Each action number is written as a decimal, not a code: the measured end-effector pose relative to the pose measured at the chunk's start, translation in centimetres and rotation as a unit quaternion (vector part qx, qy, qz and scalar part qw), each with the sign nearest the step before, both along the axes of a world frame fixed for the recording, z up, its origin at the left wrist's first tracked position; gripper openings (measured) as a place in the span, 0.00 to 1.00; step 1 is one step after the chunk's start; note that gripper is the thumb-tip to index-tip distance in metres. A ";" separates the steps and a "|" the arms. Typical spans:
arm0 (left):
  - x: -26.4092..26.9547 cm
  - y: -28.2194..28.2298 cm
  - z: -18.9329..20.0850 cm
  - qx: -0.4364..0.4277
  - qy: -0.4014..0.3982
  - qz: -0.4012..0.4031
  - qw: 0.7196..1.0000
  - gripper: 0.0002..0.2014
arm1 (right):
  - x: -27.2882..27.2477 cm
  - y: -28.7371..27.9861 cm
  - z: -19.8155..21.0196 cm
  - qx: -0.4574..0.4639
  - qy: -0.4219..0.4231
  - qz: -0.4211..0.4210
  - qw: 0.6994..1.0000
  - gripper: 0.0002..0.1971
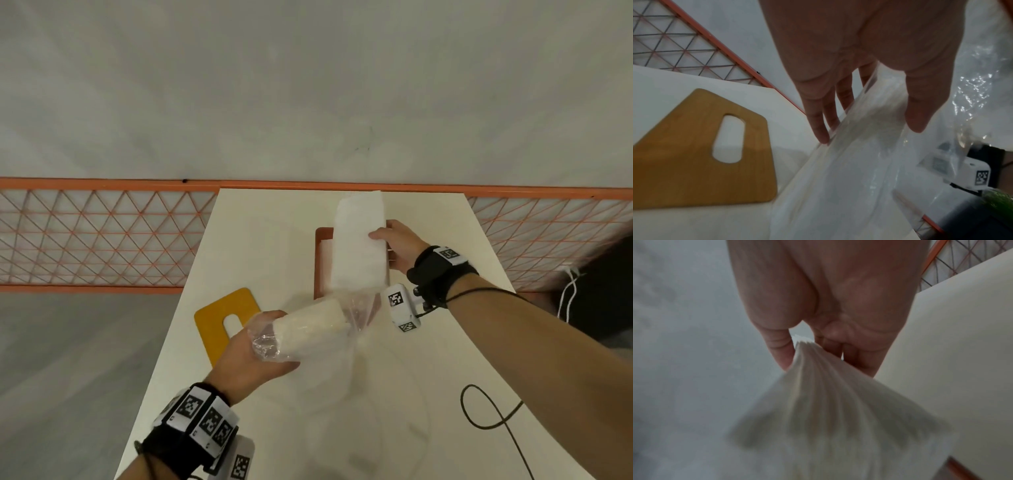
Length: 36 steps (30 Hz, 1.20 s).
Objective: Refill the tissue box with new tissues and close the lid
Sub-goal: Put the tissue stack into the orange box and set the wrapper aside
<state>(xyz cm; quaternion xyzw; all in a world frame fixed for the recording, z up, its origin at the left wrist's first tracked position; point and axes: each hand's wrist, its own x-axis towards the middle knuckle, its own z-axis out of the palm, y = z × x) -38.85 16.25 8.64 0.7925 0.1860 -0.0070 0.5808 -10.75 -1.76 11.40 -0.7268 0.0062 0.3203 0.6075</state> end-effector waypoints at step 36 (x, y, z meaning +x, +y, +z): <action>-0.6 2.1 1.3 0.049 0.002 -0.048 0.998 0.28 | -0.6 4.7 -2.7 -0.512 -0.303 0.212 0.775 0.25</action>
